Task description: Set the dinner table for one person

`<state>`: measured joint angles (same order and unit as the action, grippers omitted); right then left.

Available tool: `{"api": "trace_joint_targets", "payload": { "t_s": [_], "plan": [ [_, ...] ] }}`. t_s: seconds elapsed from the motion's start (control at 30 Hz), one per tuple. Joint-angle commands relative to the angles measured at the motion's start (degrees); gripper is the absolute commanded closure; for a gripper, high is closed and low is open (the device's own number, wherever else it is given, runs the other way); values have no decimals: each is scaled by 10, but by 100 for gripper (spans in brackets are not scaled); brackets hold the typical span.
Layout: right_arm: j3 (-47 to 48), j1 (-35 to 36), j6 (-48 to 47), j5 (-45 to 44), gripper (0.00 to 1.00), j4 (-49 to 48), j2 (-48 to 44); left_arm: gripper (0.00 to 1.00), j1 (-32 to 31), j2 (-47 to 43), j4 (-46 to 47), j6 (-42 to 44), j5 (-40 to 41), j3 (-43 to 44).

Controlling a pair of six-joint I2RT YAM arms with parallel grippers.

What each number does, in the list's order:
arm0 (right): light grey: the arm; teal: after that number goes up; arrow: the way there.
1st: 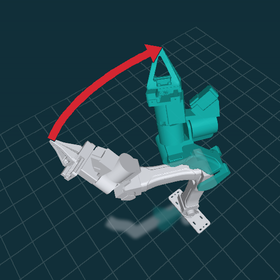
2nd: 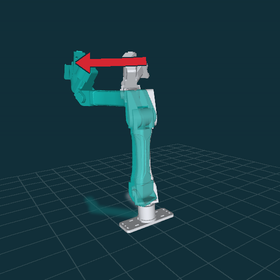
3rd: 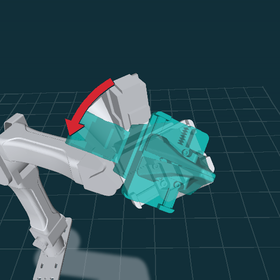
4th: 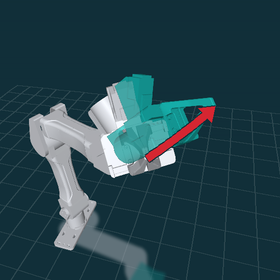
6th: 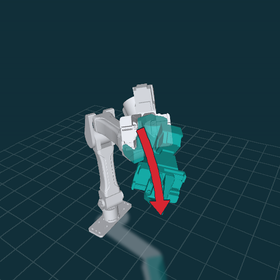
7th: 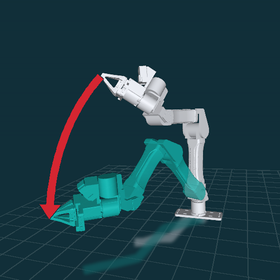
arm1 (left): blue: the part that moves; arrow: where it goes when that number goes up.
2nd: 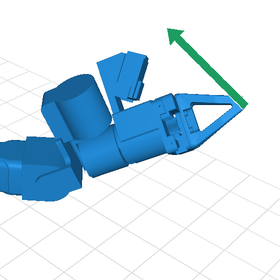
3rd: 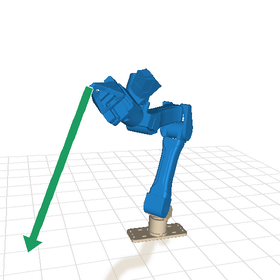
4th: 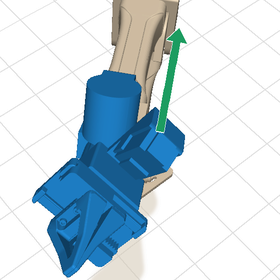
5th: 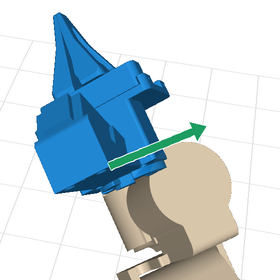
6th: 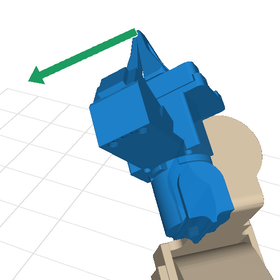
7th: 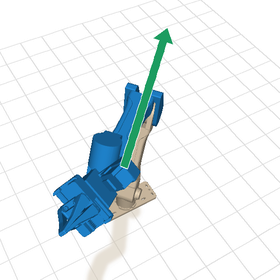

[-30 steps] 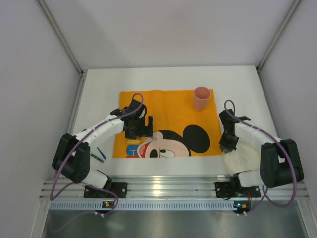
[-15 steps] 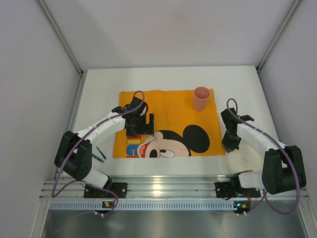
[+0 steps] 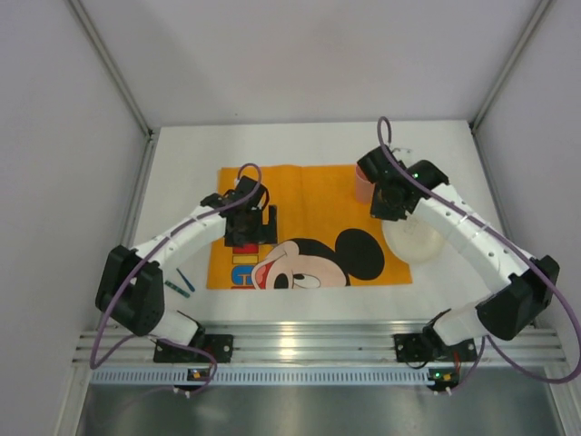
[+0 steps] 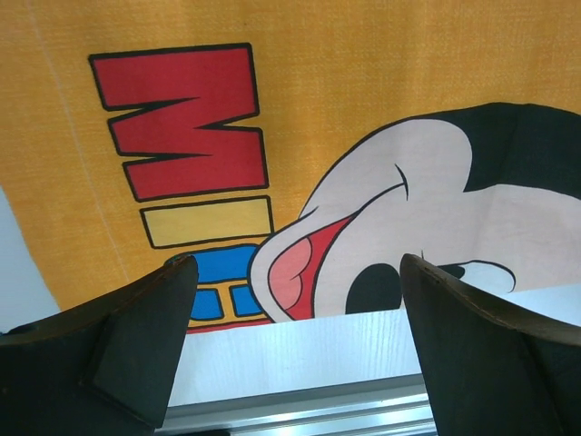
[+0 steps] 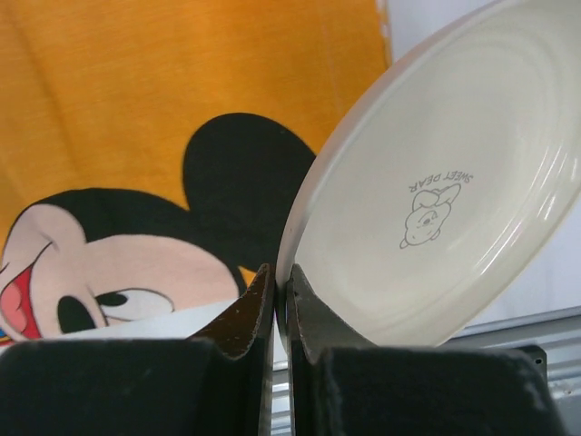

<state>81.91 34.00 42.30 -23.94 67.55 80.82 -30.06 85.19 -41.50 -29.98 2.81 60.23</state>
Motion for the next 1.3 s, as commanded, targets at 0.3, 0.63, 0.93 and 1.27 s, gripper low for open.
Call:
{"api": "trace_joint_targets", "payload": {
  "t_s": [0.3, 0.63, 0.93, 1.27],
  "plan": [
    [386, 183, -46, -33, 100, 87, 289, 2, 119, -144, -67, -26, 78, -8],
    [476, 186, -92, 20, 100, 18, 458, 2, 157, -230, -122, -18, 73, -34],
    [519, 186, -114, 72, 100, -71, 558, 2, 157, -270, -167, -25, 73, -35],
    [431, 187, -129, 217, 61, -195, 559, 2, 160, -273, -203, -51, 139, -32]
  ]
}}
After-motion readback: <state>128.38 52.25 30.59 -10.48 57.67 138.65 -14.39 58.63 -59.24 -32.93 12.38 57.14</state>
